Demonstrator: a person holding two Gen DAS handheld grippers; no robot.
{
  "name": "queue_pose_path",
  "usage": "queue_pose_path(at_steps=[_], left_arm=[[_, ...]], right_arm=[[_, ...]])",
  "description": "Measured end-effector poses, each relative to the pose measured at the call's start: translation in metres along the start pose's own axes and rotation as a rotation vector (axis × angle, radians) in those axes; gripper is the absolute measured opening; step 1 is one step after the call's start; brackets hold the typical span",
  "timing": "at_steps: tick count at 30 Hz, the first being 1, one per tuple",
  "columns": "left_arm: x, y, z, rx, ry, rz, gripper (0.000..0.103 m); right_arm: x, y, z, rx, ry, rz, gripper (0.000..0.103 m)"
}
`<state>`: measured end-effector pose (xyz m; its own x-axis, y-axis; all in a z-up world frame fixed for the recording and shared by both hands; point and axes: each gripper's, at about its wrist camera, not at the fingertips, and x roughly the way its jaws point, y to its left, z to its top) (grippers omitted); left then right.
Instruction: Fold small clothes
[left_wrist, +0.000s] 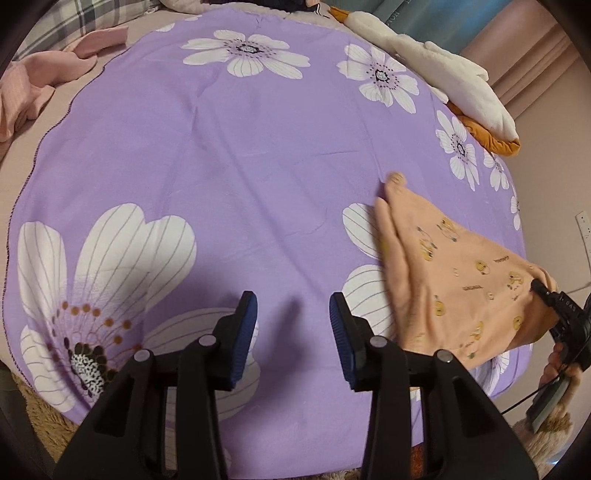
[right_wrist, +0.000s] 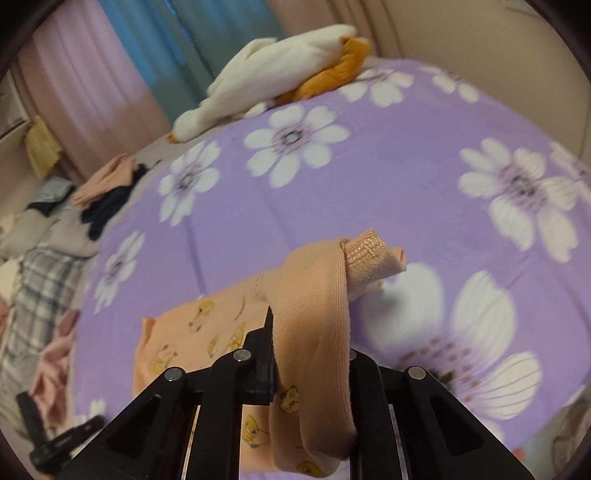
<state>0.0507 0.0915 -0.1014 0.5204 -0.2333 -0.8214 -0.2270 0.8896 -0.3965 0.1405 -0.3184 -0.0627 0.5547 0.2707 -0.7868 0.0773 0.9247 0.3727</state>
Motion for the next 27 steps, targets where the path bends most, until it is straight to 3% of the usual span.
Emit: queue_pose_path(at_steps=[3,9,12,16,19,22,24,26,27], left_arm=[[-0.003,0.002,-0.002,-0.006,-0.005,-0.003,0.047],[-0.008,0.006,-0.004,-0.015,-0.011,-0.01,0.048],[-0.011,0.006,-0.005,-0.013,-0.014,-0.013,0.048],[-0.011,0.007,-0.007,-0.008,-0.01,-0.005,0.048],[-0.01,0.007,-0.007,0.001,-0.001,0.005,0.049],[-0.008,0.007,-0.008,0.005,0.006,0.001,0.054],[-0.006,0.005,-0.008,0.013,0.011,-0.001,0.054],[-0.005,0.0,-0.007,0.023,0.014,-0.013,0.054],[-0.005,-0.001,-0.007,0.027,0.016,-0.019,0.054]], right_arm=[[-0.002,0.019,0.009,-0.107,-0.027,-0.11,0.015],[0.008,0.103,-0.004,-0.411,-0.009,-0.115,0.015],[0.02,0.139,-0.026,-0.534,0.042,-0.056,0.015],[0.052,0.184,-0.08,-0.686,0.185,0.022,0.015],[0.08,0.194,-0.111,-0.731,0.261,-0.015,0.021],[0.081,0.198,-0.124,-0.794,0.227,-0.048,0.028],[0.075,0.196,-0.12,-0.786,0.233,-0.023,0.031],[0.067,0.181,-0.107,-0.7,0.283,0.054,0.039],[0.065,0.178,-0.104,-0.669,0.302,0.09,0.05]])
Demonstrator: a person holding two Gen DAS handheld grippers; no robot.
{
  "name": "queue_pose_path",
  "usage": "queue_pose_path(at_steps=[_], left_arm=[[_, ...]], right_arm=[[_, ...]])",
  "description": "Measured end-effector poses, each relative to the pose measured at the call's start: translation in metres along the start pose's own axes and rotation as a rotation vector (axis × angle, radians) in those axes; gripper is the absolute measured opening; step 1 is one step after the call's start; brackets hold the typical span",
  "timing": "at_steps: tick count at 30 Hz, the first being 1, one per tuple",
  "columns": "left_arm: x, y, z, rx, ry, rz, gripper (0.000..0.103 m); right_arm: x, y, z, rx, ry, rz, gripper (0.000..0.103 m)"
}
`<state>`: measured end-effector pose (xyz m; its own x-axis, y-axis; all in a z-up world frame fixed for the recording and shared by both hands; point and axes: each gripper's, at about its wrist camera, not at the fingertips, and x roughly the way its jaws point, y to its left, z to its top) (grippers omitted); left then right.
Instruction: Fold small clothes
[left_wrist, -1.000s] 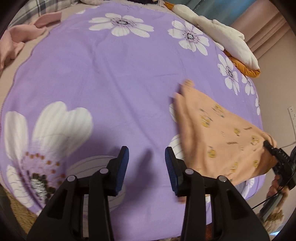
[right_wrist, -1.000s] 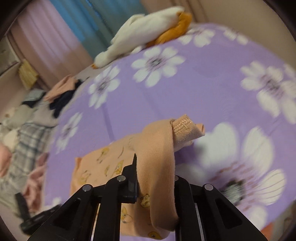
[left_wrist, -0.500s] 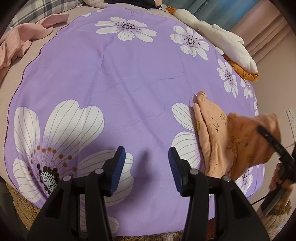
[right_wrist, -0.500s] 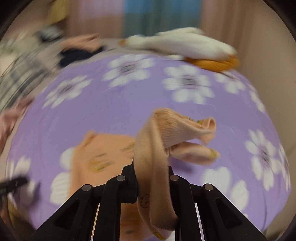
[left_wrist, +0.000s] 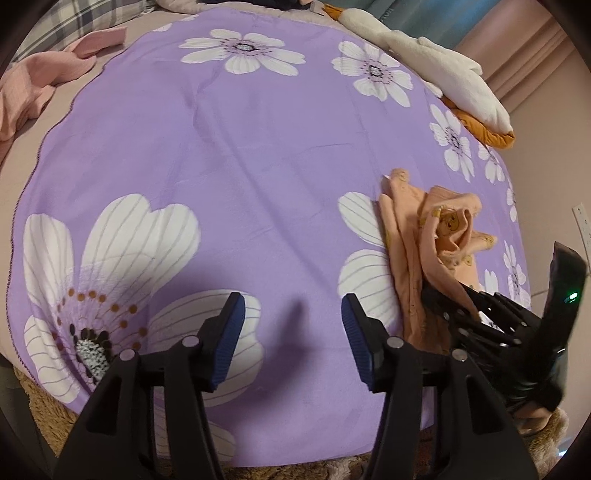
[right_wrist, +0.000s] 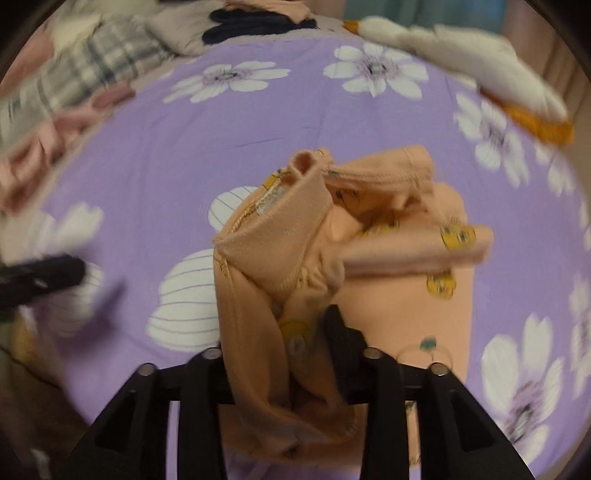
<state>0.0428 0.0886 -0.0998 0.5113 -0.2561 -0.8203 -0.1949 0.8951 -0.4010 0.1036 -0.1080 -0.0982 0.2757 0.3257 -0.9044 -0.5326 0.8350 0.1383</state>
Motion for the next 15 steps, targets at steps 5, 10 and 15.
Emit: queue_pose_path(at_steps=[5,10,15], left_arm=[[0.003,-0.016,0.002,0.037,0.018,-0.046,0.054],[0.003,-0.043,0.006,0.077,0.037,-0.153,0.054],[0.007,-0.079,0.005,0.148,0.064,-0.276,0.054]], right_arm=[[-0.038,-0.023,-0.01,0.099,-0.046,0.199,0.057],[-0.065,-0.05,-0.021,0.175,-0.136,0.178,0.057],[-0.046,-0.072,-0.035,0.272,-0.083,0.134,0.057]])
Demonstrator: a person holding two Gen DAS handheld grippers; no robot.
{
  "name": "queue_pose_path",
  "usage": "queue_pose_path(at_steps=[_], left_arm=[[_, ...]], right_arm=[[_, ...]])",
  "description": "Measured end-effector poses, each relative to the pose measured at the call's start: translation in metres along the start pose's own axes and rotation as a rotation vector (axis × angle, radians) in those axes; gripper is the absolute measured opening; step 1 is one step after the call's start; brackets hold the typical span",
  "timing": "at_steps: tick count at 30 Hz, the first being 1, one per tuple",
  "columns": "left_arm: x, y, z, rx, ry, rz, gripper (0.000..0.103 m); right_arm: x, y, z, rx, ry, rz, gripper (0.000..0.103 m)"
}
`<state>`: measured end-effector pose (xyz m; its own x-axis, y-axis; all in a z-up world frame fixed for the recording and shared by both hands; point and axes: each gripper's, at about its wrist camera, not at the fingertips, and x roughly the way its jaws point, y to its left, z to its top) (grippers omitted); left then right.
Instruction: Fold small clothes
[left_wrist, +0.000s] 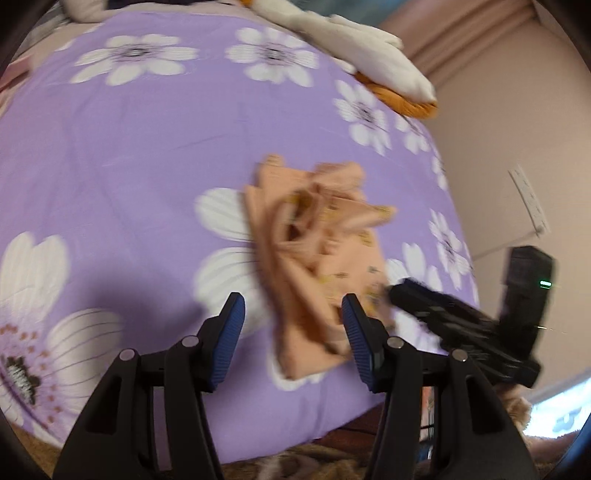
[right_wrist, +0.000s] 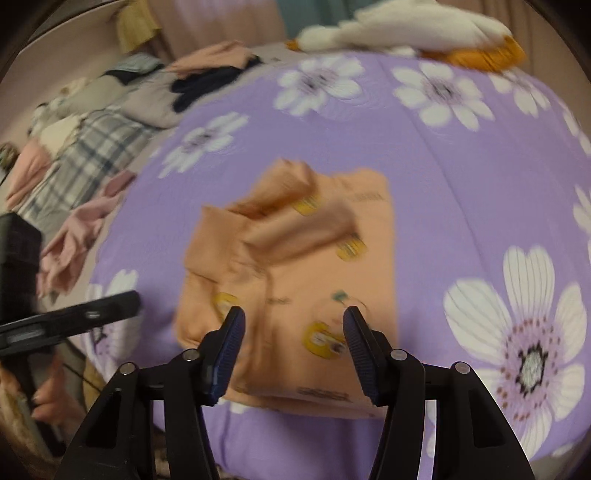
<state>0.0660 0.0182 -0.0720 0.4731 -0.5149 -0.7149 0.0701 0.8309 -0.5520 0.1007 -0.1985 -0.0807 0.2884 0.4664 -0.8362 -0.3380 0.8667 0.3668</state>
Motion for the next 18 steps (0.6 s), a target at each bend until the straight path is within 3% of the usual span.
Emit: queue_pose_path(at_steps=[8,12,15,18], left_arm=[[0.045,-0.024,-0.004,0.053,0.096,0.0,0.054],[0.056,-0.025,-0.002,0.051,0.12,-0.013,0.055],[0.067,-0.022,-0.007,0.076,0.149,0.072,0.055],[0.074,-0.01,-0.016,0.056,0.188,0.116,0.055]], right_arm=[[0.036,0.014,-0.038,-0.017,0.156,0.022,0.057],[0.036,0.019,-0.04,-0.026,0.145,0.015,0.057],[0.034,0.008,-0.031,0.038,0.149,0.058,0.057],[0.028,0.001,-0.025,0.053,0.119,0.037,0.057]])
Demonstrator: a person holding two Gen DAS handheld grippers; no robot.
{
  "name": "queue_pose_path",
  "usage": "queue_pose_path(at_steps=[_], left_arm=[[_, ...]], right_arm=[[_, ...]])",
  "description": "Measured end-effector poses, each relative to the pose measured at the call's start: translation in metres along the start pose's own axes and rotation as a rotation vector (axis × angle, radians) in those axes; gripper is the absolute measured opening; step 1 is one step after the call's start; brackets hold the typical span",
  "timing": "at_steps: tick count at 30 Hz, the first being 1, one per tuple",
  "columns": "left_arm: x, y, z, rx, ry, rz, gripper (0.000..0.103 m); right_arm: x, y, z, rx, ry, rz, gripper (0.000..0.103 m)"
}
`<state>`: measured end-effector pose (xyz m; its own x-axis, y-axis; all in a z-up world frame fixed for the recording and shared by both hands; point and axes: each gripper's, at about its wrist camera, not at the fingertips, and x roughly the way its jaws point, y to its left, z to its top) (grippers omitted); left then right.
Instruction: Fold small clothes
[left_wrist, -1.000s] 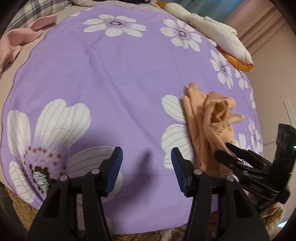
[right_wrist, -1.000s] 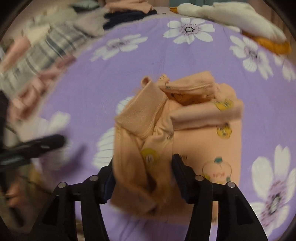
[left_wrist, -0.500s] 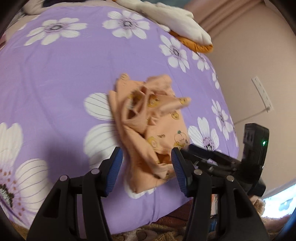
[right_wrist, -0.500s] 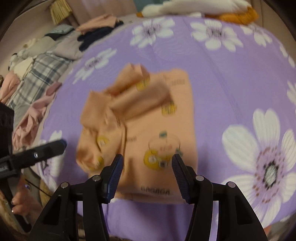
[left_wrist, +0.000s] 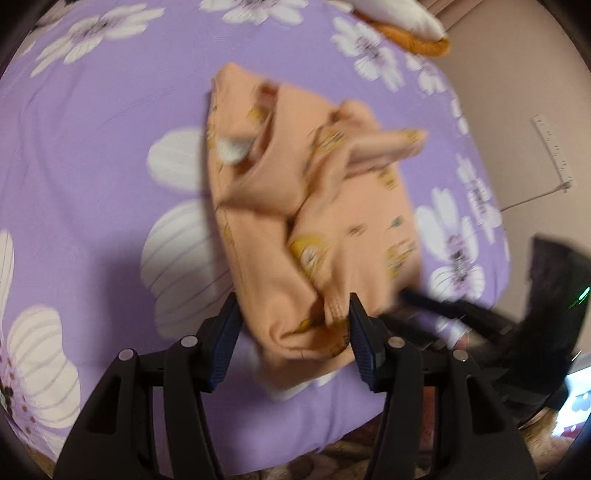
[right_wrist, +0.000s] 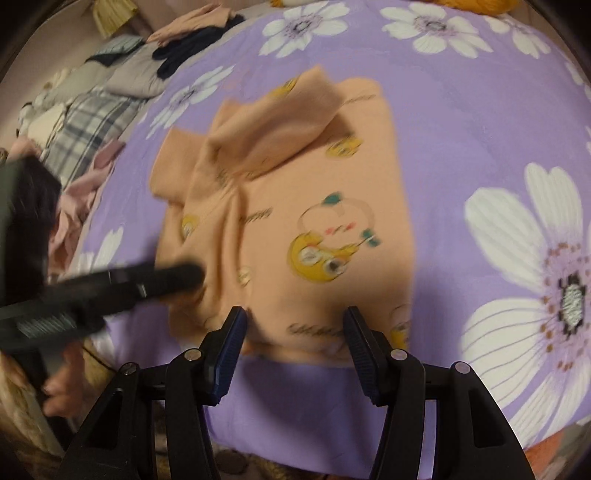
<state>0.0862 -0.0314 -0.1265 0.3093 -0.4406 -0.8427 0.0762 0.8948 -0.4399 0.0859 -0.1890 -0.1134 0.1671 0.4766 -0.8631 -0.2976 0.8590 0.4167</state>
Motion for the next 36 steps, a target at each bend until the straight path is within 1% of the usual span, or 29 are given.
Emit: queue_pose_path(at_steps=[2,4,6,9,10,13,16,19,21,23,25,27,29,31,36], left_arm=[[0.003,0.01,-0.007,-0.034,0.02,-0.011,0.055],[0.002,0.019,-0.014,-0.061,0.012,-0.043,0.055],[-0.001,0.023,-0.018,-0.069,0.009,-0.05,0.054],[-0.003,0.025,-0.021,-0.072,0.009,-0.055,0.053],[-0.003,0.025,-0.022,-0.073,0.009,-0.056,0.053],[-0.003,0.023,-0.026,-0.068,0.009,-0.049,0.053],[-0.005,0.021,-0.03,-0.063,0.009,-0.044,0.053],[-0.01,0.022,-0.033,-0.066,0.009,-0.05,0.053],[-0.014,0.022,-0.033,-0.075,0.008,-0.059,0.055],[-0.02,0.023,-0.03,-0.088,-0.011,-0.076,0.056],[-0.03,0.025,-0.022,-0.1,-0.061,-0.116,0.068],[-0.035,0.026,-0.016,-0.105,-0.102,-0.135,0.073],[-0.034,0.026,-0.009,-0.106,-0.115,-0.13,0.073],[-0.026,0.026,-0.002,-0.12,-0.11,-0.132,0.073],[-0.002,0.023,0.007,-0.127,-0.059,-0.144,0.071]], right_arm=[[-0.003,-0.002,0.005,-0.001,-0.026,-0.014,0.057],[-0.003,0.0,0.013,-0.015,-0.048,-0.023,0.056],[0.0,0.009,0.027,-0.049,-0.073,-0.018,0.052],[0.013,0.021,0.048,-0.103,-0.086,-0.004,0.051],[0.018,0.024,0.053,-0.124,-0.086,-0.015,0.051],[0.034,0.033,0.073,-0.177,-0.091,-0.104,0.051],[0.045,0.035,0.088,-0.178,-0.072,-0.05,0.051],[0.05,0.04,0.098,-0.173,-0.092,-0.059,0.051],[0.047,0.038,0.098,-0.16,-0.098,-0.059,0.051],[0.038,0.036,0.095,-0.139,-0.115,-0.04,0.051],[0.028,0.031,0.092,-0.125,-0.137,-0.041,0.051],[0.016,0.022,0.086,-0.103,-0.153,-0.054,0.051],[0.009,0.012,0.082,-0.075,-0.161,-0.066,0.055],[0.003,-0.001,0.076,-0.041,-0.167,-0.073,0.06],[0.002,-0.028,0.058,0.035,-0.132,-0.09,0.061]])
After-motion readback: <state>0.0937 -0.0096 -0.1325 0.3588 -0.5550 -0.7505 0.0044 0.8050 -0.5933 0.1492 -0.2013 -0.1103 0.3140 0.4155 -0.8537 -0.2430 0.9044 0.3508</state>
